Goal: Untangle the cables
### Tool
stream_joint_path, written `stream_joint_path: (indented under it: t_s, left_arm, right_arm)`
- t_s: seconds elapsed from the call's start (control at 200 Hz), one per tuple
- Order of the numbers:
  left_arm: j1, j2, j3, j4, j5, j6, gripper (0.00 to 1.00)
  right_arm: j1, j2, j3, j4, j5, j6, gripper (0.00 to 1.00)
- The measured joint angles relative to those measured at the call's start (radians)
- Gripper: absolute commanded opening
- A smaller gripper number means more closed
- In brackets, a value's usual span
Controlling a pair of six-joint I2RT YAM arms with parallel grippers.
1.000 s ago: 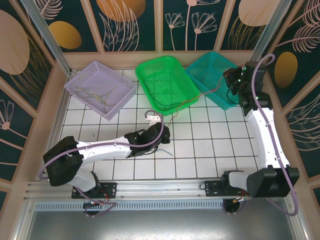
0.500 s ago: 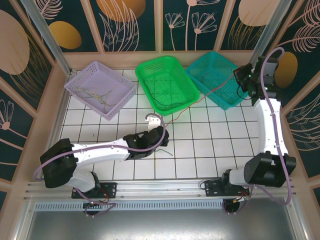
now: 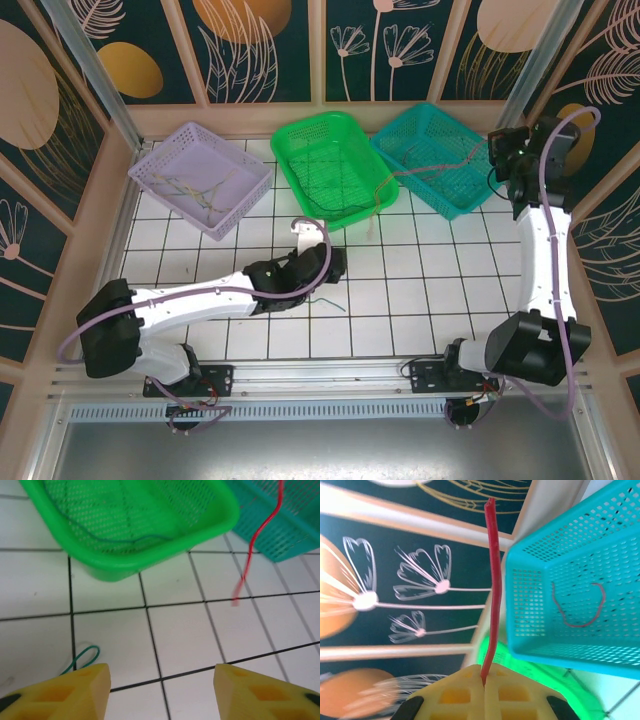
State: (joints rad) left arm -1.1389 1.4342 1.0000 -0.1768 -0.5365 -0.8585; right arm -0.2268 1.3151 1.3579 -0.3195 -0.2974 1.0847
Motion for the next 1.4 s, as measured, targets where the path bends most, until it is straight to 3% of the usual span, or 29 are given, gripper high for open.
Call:
stream_joint_path:
  t_s: [0.165, 0.39, 0.731, 1.076, 1.396]
  left_arm:
    - [0.000, -0.111, 0.016, 0.018, -0.008, -0.020, 0.64]
    - [0.000, -0.272, -0.030, 0.062, -0.023, -0.067, 0.59]
    - [0.000, -0.288, -0.095, 0.061, -0.010, -0.112, 0.54]
    - [0.000, -0.268, -0.129, 0.072, 0.015, -0.142, 0.51]
    - [0.000, -0.266, -0.140, 0.076, 0.015, -0.157, 0.50]
  right_arm:
    - [-0.003, -0.001, -0.020, 0.062, 0.021, 0.183, 0.00]
    - [-0.003, -0.001, -0.061, 0.162, 0.162, 0.430, 0.00]
    - [0.012, 0.129, -0.023, 0.109, 0.466, 0.700, 0.00]
    - [0.017, 0.331, 0.130, -0.013, 0.716, 0.747, 0.00]
    - [0.117, 0.583, 0.377, -0.054, 0.883, 0.537, 0.00]
